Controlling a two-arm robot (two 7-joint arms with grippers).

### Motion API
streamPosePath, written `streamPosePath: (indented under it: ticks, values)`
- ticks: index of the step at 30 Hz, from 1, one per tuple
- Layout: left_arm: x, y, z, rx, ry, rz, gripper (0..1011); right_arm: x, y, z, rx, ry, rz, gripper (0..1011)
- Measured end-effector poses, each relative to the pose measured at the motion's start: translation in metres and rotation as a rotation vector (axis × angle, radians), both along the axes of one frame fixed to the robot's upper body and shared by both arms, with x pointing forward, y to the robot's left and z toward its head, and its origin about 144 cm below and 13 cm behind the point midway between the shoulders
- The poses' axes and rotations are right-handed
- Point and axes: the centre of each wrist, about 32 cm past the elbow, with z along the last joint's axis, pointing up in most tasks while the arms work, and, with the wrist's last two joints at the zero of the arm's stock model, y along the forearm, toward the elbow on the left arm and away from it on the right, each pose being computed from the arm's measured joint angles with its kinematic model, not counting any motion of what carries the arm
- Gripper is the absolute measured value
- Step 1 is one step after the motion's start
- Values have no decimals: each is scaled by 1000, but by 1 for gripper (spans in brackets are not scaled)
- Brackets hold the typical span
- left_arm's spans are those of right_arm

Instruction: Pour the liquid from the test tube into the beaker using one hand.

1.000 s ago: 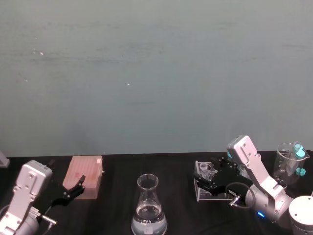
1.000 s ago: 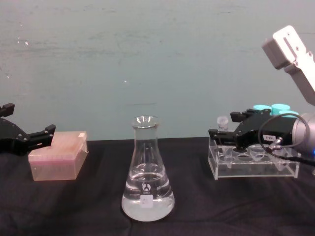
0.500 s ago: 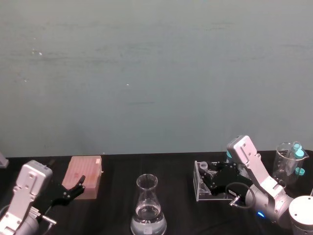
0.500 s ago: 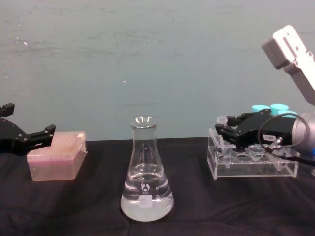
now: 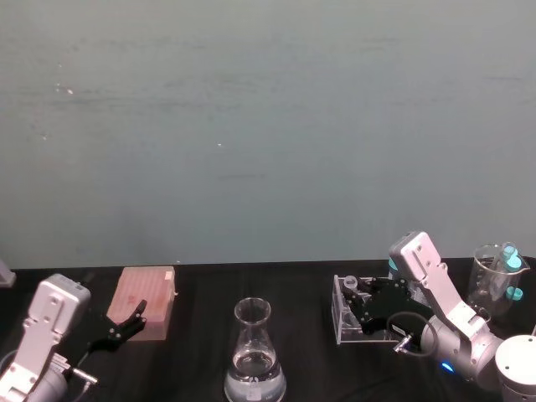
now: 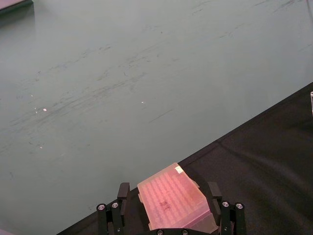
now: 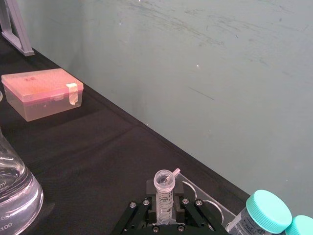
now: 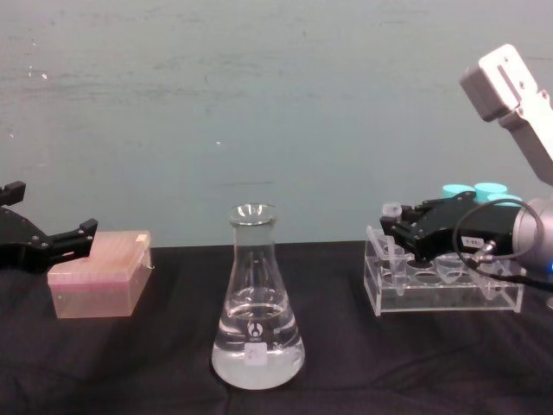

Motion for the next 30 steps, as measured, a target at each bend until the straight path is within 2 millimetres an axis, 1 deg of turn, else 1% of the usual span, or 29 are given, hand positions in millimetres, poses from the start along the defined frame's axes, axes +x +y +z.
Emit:
streamPosePath:
  ticks: [30]
  values:
    - [0,0,0,0,0,0,1000,0,-1,0,16,-22,11,194]
